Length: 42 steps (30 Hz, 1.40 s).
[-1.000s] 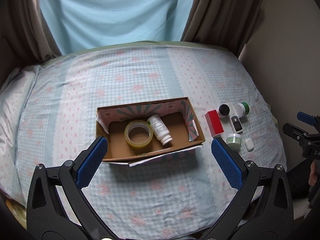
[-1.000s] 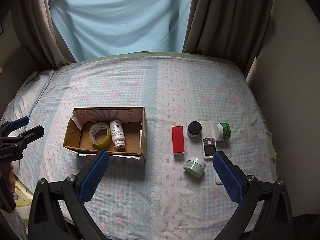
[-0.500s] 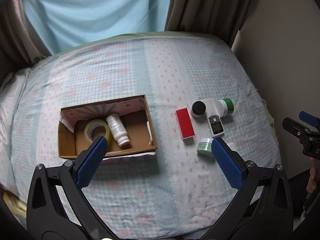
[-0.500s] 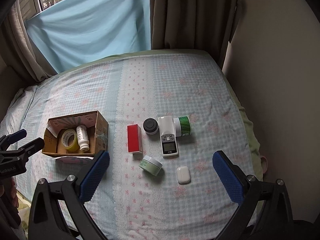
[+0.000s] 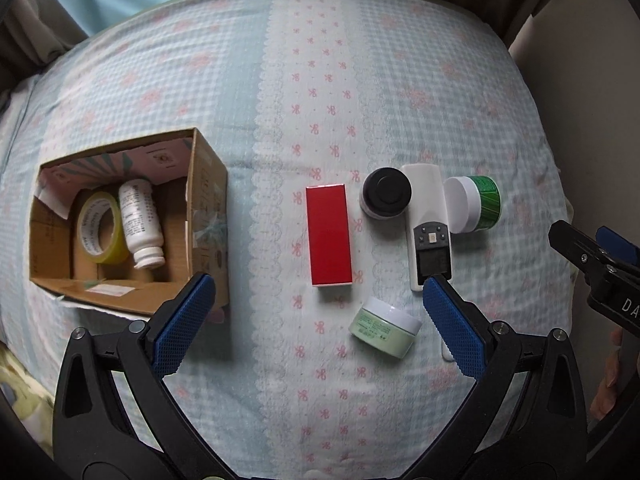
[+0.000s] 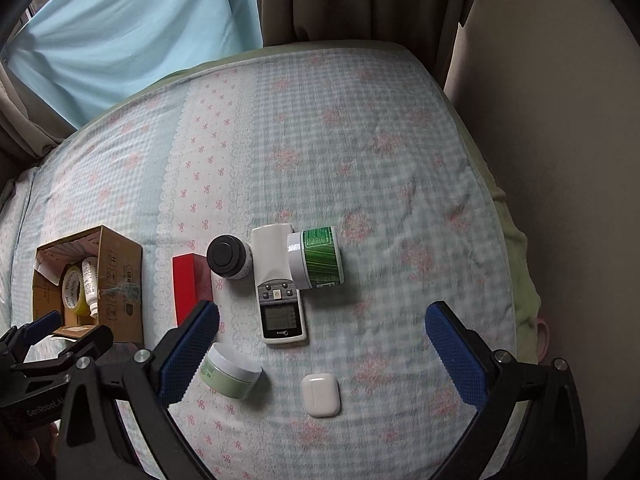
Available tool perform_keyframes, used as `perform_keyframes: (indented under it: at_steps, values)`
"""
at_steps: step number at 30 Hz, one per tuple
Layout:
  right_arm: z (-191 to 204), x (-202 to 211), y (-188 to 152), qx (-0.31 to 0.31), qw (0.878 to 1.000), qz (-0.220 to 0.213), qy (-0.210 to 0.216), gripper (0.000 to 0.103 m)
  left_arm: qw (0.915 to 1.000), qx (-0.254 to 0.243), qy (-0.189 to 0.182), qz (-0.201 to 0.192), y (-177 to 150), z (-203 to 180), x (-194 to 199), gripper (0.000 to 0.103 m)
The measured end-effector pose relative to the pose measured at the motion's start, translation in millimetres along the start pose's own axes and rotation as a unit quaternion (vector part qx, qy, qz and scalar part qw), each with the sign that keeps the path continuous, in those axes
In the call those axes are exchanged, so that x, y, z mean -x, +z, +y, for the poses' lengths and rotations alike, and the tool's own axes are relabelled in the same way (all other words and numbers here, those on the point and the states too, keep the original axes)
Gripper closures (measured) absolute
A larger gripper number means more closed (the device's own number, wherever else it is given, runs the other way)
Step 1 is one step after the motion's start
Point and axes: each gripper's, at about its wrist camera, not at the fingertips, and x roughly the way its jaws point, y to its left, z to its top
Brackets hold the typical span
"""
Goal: Organize rigid objects
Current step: 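Grasp the red box with the left tool while the right tool grasps the green-labelled jar, then carry the red box with the left tool while the right tool carries the jar to the box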
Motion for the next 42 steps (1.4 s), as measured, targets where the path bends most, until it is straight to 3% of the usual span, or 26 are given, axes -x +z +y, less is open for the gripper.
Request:
perform_keyframes:
  at_steps: [4,10,15,18,22,24,27,28,42]
  values:
    - [-0.6,-52.4,13.6,0.008,0.999,0.037,-0.005,0.000,0.9993,0.005,0.009,0.036,11.3,-3.7,-51.1,0.000]
    - [2.8,-112.9,25.0,0.010,0.997,0.073,-0.002,0.001,0.9968,0.030,0.003,0.074,20.8,7.9,-112.5,0.009]
    - [6.2,-145.1,26.9,0.012,0.996,0.090,-0.007,0.009,0.9947,0.047,-0.001,0.091,27.1,15.2,-143.2,0.015]
    - [6.2,-152.0,27.5,0.010,0.996,0.092,-0.008,0.016,0.9931,0.057,-0.010,0.102,30.5,16.5,-155.5,0.024]
    - [6.8,-155.2,30.3,0.013,0.995,0.095,-0.019,0.019,0.9922,0.057,-0.014,0.110,32.1,11.8,-166.2,0.033]
    - [7.8,-156.3,29.9,0.018,0.995,0.097,-0.030,0.023,0.9916,0.057,-0.017,0.115,31.1,10.7,-171.0,0.042]
    - [7.8,-160.7,31.9,0.019,0.994,0.107,-0.019,0.037,0.9929,0.052,-0.012,0.107,27.1,7.2,-170.9,0.058]
    - [9.6,-163.2,33.3,0.018,0.994,0.109,-0.007,0.046,0.9931,0.052,-0.016,0.104,25.6,5.8,-169.9,0.063]
    - [5.0,-155.2,31.9,0.026,0.994,0.109,0.011,0.050,0.9954,0.038,-0.026,0.084,29.8,-7.6,-151.4,0.065]
